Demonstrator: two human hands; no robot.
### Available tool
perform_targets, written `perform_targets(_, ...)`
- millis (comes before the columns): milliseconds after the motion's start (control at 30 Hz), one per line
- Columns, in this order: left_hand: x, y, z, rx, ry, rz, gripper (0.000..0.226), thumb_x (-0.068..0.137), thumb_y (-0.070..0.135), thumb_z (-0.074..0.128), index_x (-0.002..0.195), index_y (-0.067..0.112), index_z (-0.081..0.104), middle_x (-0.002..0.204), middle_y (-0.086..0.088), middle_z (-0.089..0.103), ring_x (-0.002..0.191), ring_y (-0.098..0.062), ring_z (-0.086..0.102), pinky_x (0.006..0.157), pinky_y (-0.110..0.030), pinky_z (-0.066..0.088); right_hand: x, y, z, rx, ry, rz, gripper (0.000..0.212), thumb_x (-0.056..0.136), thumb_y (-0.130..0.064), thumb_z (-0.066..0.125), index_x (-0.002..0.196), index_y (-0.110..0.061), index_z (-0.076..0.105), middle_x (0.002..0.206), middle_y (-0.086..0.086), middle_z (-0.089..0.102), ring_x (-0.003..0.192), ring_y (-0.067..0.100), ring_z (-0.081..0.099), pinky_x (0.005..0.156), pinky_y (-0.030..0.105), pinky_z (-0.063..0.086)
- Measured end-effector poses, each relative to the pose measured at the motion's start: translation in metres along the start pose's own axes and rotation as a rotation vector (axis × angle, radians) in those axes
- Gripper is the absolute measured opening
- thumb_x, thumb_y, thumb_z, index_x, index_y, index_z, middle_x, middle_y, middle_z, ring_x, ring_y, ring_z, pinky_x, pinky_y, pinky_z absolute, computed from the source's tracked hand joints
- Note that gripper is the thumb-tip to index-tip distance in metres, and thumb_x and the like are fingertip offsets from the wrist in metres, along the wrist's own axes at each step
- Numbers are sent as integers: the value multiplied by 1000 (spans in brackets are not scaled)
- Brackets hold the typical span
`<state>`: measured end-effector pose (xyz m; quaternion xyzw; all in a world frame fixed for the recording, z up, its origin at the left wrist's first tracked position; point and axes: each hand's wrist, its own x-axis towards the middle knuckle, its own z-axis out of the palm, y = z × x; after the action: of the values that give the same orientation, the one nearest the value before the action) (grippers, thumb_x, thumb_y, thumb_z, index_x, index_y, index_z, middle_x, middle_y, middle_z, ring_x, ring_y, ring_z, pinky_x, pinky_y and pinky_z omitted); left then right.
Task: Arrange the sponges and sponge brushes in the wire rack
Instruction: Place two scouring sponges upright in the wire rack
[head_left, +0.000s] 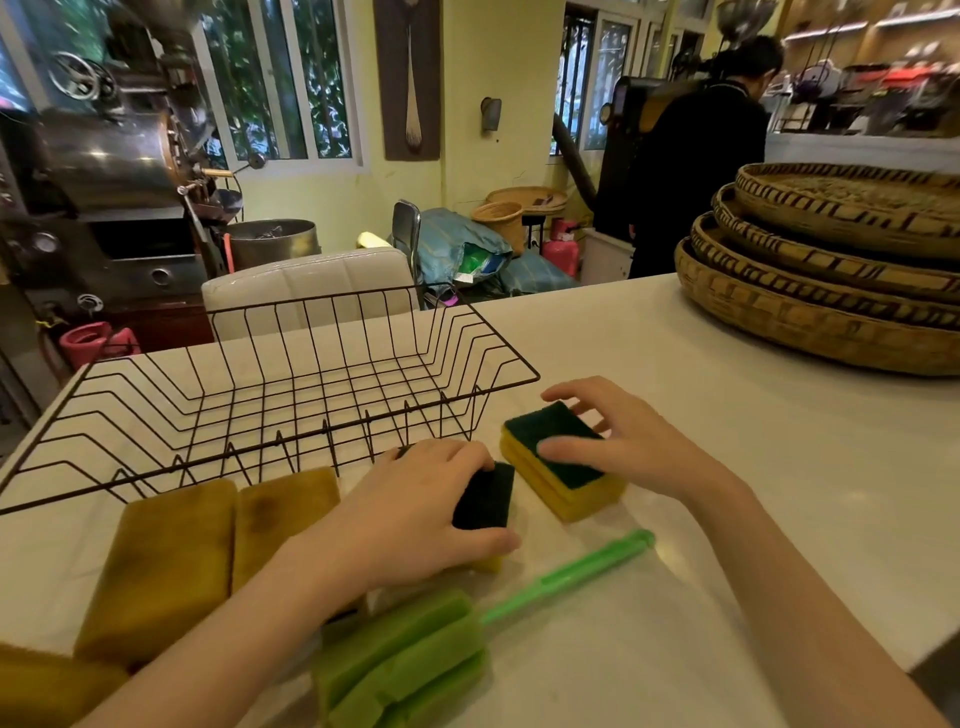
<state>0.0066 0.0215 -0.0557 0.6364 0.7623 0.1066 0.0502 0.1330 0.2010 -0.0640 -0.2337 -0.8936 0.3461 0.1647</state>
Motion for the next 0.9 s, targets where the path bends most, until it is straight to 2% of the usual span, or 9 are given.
perform_targets(133,-1,-7,-6,-54,-81,13,67,69,63,59,125,36,34,125,14,44,110,-7,41,89,-25,39,-4,0,3,-115,-171,-64,89,59,-45,81,133,-38,32,131,-19,31,121,5,34,99,25,38)
perform_targets(267,-1,-20,-15,-123,-181,16,73,67,50,70,128,43,31,129,18,38,114,-4,37,95,-23,39,-5,2,2,-105,-213,-61,99,58,-38,83,137,-38,23,132,-19,29,120,5,35,96,21,38)
perform_targets(400,2,-24,-13,-78,-162,34,72,68,41,70,130,43,32,127,15,41,115,-6,40,99,-28,40,-6,2,-1,-162,-245,-60,90,63,-29,80,137,-36,28,133,-13,34,119,9,38,93,21,40)
perform_targets(500,2,-24,-13,-79,-141,33,73,65,47,71,128,43,34,125,15,45,114,-7,42,98,-32,42,-7,0,-4,-150,-215,-55,79,64,-25,78,132,-33,38,128,-12,44,114,8,44,91,20,43)
perform_targets(567,2,-24,-16,-96,-112,32,75,62,52,71,128,43,35,124,15,48,113,-7,43,97,-34,43,-9,-2,-9,-113,-214,-39,70,66,-24,77,126,-36,44,121,-15,48,108,5,47,84,16,44)
perform_targets(633,0,-22,-22,-111,-59,45,76,60,56,70,127,43,36,123,15,50,112,-6,44,97,-33,44,-11,-3,-17,-70,-239,-26,64,64,-28,76,119,-41,47,117,-18,50,107,5,50,83,18,48)
perform_targets(733,-6,-16,-39,-172,32,67,76,56,57,70,124,44,38,118,17,52,107,-1,47,93,-25,46,-19,-8,-31,19,-261,-49,60,57,-34,72,112,-46,51,118,-20,52,108,4,53,88,27,53)
perform_targets(800,-11,-14,-53,-260,77,73,72,51,61,70,115,52,39,113,25,51,105,6,48,87,-13,46,-24,-13,-40,99,-252,-88,57,57,-32,73,108,-50,53,116,-24,54,105,-3,55,85,23,54)
perform_targets(900,-18,-17,-71,-378,133,43,67,44,65,67,105,61,40,109,30,52,104,12,49,79,-5,45,-27,-28,-52,156,-228,-141,57,55,-35,76,104,-55,54,117,-25,55,104,-9,54,81,18,53)
